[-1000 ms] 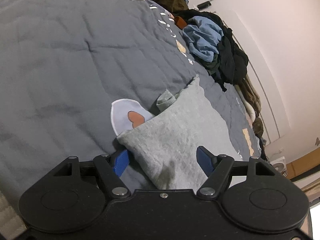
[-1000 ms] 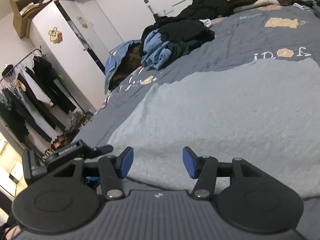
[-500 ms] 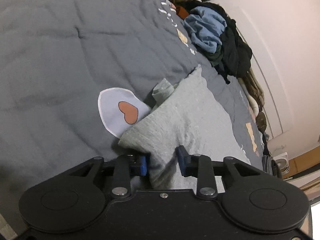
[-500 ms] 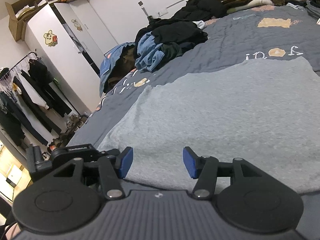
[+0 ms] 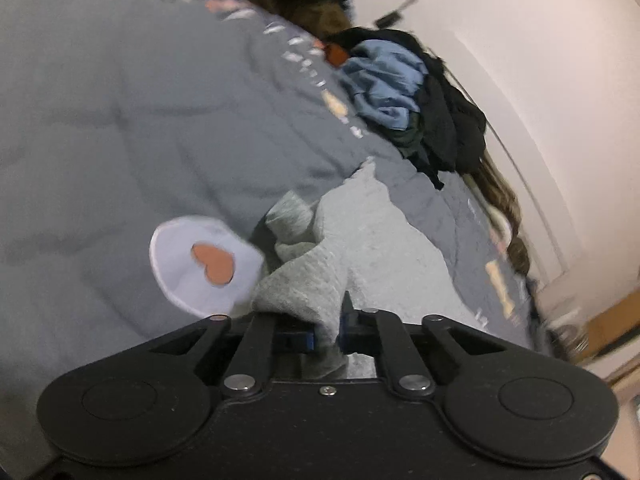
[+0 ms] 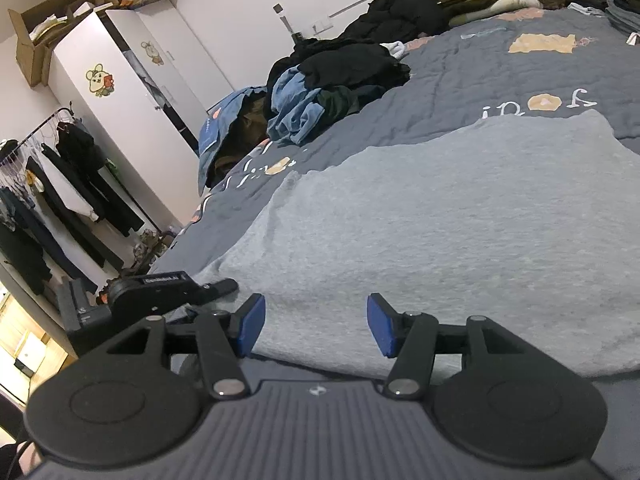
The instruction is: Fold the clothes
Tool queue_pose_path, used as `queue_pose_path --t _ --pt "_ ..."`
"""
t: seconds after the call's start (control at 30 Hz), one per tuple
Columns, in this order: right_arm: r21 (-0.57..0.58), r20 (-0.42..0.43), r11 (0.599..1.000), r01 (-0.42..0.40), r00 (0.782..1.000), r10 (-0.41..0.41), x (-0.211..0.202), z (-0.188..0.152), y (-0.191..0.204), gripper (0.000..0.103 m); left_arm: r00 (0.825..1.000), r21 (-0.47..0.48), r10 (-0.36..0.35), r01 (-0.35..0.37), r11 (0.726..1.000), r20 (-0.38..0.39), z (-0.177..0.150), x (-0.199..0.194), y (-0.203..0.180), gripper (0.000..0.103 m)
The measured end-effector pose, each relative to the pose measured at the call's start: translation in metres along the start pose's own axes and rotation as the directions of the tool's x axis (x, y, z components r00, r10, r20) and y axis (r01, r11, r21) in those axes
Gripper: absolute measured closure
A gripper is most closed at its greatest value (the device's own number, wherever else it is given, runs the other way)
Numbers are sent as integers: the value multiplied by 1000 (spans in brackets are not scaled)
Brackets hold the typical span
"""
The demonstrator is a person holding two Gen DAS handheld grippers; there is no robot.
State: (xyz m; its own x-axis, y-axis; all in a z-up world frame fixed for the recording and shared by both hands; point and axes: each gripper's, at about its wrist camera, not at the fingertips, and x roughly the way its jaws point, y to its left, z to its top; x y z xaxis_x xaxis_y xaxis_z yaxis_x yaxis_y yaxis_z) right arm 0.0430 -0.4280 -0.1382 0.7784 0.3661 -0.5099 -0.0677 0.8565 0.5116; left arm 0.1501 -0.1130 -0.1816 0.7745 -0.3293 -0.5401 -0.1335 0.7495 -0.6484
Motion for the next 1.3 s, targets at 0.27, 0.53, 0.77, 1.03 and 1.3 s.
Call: queue_pose_path --t 0.27,0.53,0.77,1.03,1.3 --pt "11 15 1000 2 1000 -2 -10 2 -7 47 999 291 29 -33 956 18 -17 -2 -46 93" --pt "2 1 1000 0 1000 0 -20 8 -16 44 998 583 22 -50 811 56 -46 0 -89 96" --pt "143 62 990 14 998 -23 -43 17 -49 44 995 761 -97 70 644 -10 -76 1 -129 99" --pt "247 114 967 57 990 -87 -71 19 -90 43 960 886 -153 277 372 -235 -154 10 -163 100" --pt "273 69 959 79 992 -102 -67 15 -105 41 955 905 -132 294 309 -265 -177 14 -161 99"
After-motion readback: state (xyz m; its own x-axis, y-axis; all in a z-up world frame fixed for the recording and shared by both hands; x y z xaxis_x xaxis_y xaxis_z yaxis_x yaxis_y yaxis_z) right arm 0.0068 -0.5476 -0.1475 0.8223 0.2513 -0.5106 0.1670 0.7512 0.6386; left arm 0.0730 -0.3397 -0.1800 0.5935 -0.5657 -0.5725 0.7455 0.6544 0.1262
